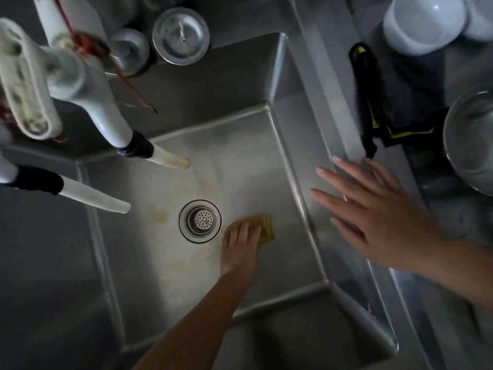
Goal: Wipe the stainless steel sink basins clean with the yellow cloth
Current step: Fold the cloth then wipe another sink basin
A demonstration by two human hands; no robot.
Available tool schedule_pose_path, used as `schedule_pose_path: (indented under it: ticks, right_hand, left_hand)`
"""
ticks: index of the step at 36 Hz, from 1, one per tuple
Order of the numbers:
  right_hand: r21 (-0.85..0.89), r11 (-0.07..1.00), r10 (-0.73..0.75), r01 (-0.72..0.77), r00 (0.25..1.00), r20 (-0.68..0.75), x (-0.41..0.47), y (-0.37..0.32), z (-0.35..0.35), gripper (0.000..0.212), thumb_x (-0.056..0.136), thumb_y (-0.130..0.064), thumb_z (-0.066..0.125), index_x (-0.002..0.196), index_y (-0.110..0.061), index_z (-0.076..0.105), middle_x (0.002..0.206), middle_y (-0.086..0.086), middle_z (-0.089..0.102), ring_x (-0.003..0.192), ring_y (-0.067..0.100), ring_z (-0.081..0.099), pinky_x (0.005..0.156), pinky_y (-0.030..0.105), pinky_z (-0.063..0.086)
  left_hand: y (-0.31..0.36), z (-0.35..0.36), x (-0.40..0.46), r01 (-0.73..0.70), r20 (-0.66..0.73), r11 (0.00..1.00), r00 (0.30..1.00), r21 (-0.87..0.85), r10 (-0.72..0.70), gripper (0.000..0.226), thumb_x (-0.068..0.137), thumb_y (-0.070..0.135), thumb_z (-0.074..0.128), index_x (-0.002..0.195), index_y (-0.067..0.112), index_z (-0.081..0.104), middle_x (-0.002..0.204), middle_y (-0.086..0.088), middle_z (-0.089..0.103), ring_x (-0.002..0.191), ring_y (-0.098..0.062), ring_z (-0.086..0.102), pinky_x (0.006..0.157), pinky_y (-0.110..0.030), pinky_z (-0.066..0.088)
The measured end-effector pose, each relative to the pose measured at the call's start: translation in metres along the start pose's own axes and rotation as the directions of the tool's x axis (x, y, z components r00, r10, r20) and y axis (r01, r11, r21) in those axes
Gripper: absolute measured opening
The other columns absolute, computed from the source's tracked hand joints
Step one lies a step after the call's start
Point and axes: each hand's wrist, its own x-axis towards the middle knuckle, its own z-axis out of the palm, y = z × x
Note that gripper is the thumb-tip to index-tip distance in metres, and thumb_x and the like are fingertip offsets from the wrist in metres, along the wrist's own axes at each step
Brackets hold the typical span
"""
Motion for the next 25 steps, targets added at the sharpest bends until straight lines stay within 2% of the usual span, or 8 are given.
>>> schedule_pose_path:
  ticks: [2,5,9,13,17,21,23,25]
  right_hand:
    - [-0.019,1.000,-0.011,0.011,1.000,-0.006,-0.013,0.013,0.003,0.047,0.093,-0.030,0.056,0.136,-0.013,0.059,0.152,0.014,0.042,0.144,0.036,0.034,0.112,0.061,0.027]
    - [0.012,1.000,-0.008,0.008,0.999,-0.036,-0.021,0.018,0.008,0.048,0.094,-0.032,0.054,0.137,-0.011,0.058,0.153,0.015,0.041,0.143,0.036,0.035,0.113,0.061,0.027]
    - [0.068,0.998,0.005,0.001,0.996,-0.092,-0.021,0.016,0.008,0.045,0.092,-0.027,0.055,0.134,-0.010,0.061,0.148,0.015,0.047,0.138,0.035,0.043,0.111,0.062,0.030]
    - [0.088,0.996,0.003,0.009,0.991,-0.132,-0.022,0.018,0.008,0.039,0.091,-0.025,0.056,0.124,-0.010,0.069,0.141,0.015,0.055,0.127,0.036,0.054,0.107,0.062,0.034]
    - [0.104,0.995,0.021,-0.004,0.987,-0.159,-0.020,0.018,0.009,0.037,0.088,-0.024,0.059,0.119,-0.009,0.071,0.139,0.012,0.057,0.125,0.033,0.057,0.106,0.060,0.036]
    - [0.110,0.994,0.034,-0.015,0.985,-0.171,-0.021,0.020,0.010,0.037,0.084,-0.024,0.063,0.117,-0.009,0.072,0.138,0.010,0.058,0.125,0.030,0.057,0.107,0.058,0.037]
    - [0.119,0.993,0.042,-0.021,0.983,-0.178,-0.021,0.020,0.011,0.038,0.084,-0.024,0.064,0.117,-0.010,0.072,0.138,0.009,0.059,0.125,0.029,0.058,0.106,0.058,0.037]
    - [0.116,0.993,0.044,-0.024,0.984,-0.174,-0.021,0.021,0.011,0.038,0.083,-0.024,0.064,0.118,-0.010,0.072,0.138,0.009,0.059,0.124,0.029,0.059,0.106,0.058,0.038]
  left_hand:
    - [0.001,-0.001,0.005,0.051,-0.023,0.999,0.998,-0.016,-0.052,0.063,0.060,0.029,0.085,0.119,0.033,0.064,0.125,-0.001,0.061,0.115,-0.027,0.057,0.088,-0.044,0.052]
    - [0.005,-0.007,0.017,0.052,-0.099,0.998,0.994,-0.030,-0.055,0.047,0.073,0.018,0.071,0.117,0.032,0.062,0.122,0.000,0.060,0.111,-0.029,0.056,0.082,-0.045,0.049]
    - [0.001,-0.025,0.037,0.037,-0.062,0.997,0.997,-0.062,-0.040,0.047,0.091,0.016,0.047,0.134,0.035,0.047,0.134,0.004,0.050,0.121,-0.027,0.049,0.087,-0.041,0.047]
    - [-0.016,-0.061,0.068,0.161,-0.032,0.934,0.983,-0.318,-0.180,0.051,0.089,0.015,0.052,0.136,0.036,0.048,0.130,-0.001,0.053,0.116,-0.028,0.054,0.085,-0.039,0.047]
    - [-0.026,-0.111,0.115,0.189,-0.170,0.861,0.939,-0.472,-0.300,0.053,0.087,0.007,0.050,0.131,0.036,0.054,0.126,-0.002,0.057,0.117,-0.028,0.053,0.084,-0.034,0.041]
    - [-0.022,-0.151,0.172,0.131,-0.291,0.822,0.895,-0.554,-0.339,0.056,0.091,0.008,0.045,0.140,0.034,0.050,0.141,-0.002,0.051,0.130,-0.027,0.044,0.105,-0.041,0.041]
    - [-0.014,-0.158,0.200,0.093,-0.256,0.852,0.932,-0.515,-0.256,0.056,0.094,0.021,0.048,0.149,0.031,0.038,0.154,-0.002,0.038,0.142,-0.027,0.030,0.116,-0.044,0.030]
    - [-0.003,-0.155,0.221,0.119,-0.171,0.907,0.964,-0.405,-0.203,0.065,0.096,0.043,0.048,0.155,0.028,0.024,0.163,-0.002,0.021,0.150,-0.028,0.014,0.121,-0.047,0.014]
